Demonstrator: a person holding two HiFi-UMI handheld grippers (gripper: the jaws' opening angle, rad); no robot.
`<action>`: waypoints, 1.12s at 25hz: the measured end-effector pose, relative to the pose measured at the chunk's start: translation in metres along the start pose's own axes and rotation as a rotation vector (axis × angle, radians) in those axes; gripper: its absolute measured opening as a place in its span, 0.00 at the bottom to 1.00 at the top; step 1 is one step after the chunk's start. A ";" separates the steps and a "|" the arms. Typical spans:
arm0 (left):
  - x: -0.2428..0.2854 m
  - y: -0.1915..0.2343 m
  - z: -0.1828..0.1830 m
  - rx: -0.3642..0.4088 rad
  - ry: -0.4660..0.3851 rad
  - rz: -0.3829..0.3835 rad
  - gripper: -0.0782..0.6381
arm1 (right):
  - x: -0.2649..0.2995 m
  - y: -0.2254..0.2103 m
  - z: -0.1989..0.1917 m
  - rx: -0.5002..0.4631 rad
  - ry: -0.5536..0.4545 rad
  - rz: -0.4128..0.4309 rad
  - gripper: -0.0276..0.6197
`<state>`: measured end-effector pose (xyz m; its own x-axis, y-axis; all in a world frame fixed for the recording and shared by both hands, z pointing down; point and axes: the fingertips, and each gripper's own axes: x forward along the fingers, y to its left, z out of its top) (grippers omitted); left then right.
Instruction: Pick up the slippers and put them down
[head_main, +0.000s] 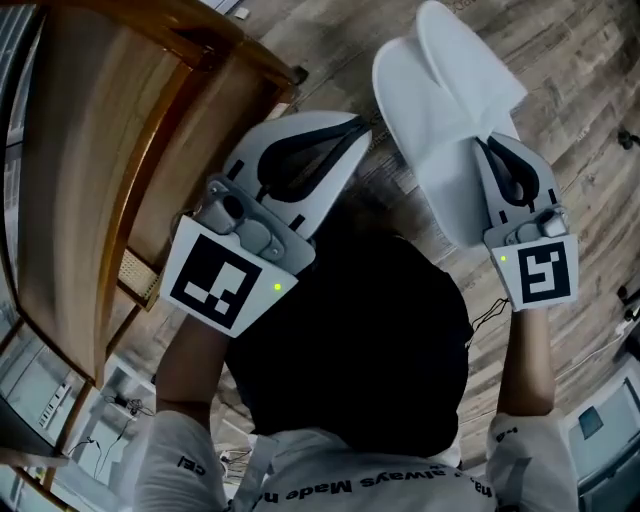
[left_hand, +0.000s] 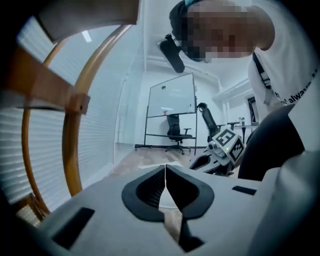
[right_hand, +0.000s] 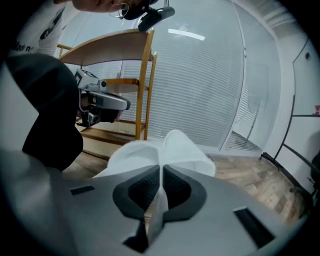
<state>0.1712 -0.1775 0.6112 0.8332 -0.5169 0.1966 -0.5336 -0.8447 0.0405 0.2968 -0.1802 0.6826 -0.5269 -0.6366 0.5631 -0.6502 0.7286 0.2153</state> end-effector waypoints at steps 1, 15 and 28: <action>0.006 -0.002 -0.011 -0.007 0.004 -0.018 0.13 | 0.007 0.003 -0.013 -0.002 0.011 0.000 0.08; 0.051 0.000 -0.153 -0.123 0.120 -0.100 0.13 | 0.093 0.046 -0.168 0.152 0.113 -0.047 0.08; 0.065 -0.011 -0.228 -0.170 0.219 -0.164 0.13 | 0.129 0.071 -0.240 0.240 0.201 -0.080 0.08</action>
<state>0.1979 -0.1702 0.8465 0.8688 -0.3179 0.3797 -0.4269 -0.8694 0.2489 0.3140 -0.1499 0.9621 -0.3659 -0.6097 0.7031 -0.8086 0.5824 0.0841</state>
